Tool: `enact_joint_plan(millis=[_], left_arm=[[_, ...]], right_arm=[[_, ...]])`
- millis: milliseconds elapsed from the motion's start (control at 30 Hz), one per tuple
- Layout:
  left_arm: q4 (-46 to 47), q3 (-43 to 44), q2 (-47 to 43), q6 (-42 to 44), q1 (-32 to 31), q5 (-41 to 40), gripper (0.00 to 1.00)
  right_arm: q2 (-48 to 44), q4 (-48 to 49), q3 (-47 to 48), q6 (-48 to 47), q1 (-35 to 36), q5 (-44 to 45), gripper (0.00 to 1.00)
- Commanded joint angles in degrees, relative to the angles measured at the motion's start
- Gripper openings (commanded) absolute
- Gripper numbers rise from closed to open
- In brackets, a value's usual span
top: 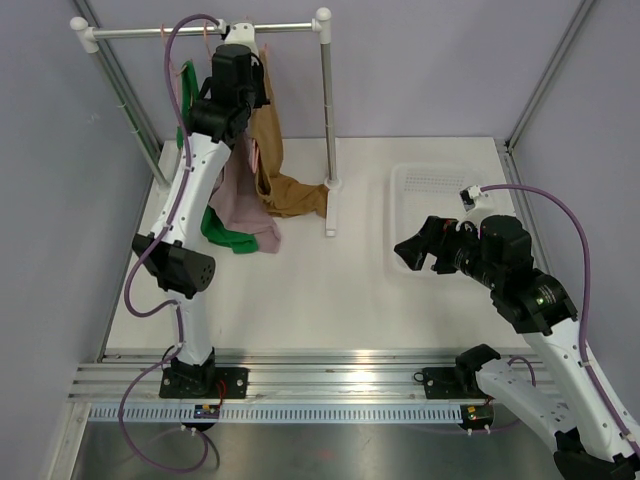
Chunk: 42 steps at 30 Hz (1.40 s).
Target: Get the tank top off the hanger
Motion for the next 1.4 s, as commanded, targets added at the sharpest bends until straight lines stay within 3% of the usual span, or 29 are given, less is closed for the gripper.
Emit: enact_joint_plan(millis=[0, 367, 667, 933, 1200, 1367], left_arm=[[3.2, 6.9, -2.6, -0.2, 0.4, 1.6, 0.0], [0.3, 1.5, -12.3, -5.1, 0.4, 5.4, 0.0], [0.8, -16.3, -29.8, -11.6, 0.3, 18.9, 0.0], [6.4, -42.2, -50.2, -17.1, -3.0, 27.9, 0.0], [11.4, -67.0, -70.0, -19.9, -4.7, 38.7, 0.0], [20.6, -82.3, -78.4, -25.8, -5.4, 43.4, 0.0]], right_arm=[[-0.4, 1.0, 0.8, -0.7, 0.4, -0.1, 0.98], [-0.6, 1.5, 0.9, -0.3, 0.4, -1.0, 0.98], [-0.6, 0.5, 2.9, -1.7, 0.4, -1.0, 0.98], [1.7, 4.0, 6.4, -2.7, 0.4, -5.0, 0.98], [9.3, 24.1, 5.6, 6.8, 0.4, -24.8, 0.96], [18.6, 35.2, 4.1, 13.8, 2.6, -21.1, 0.93]])
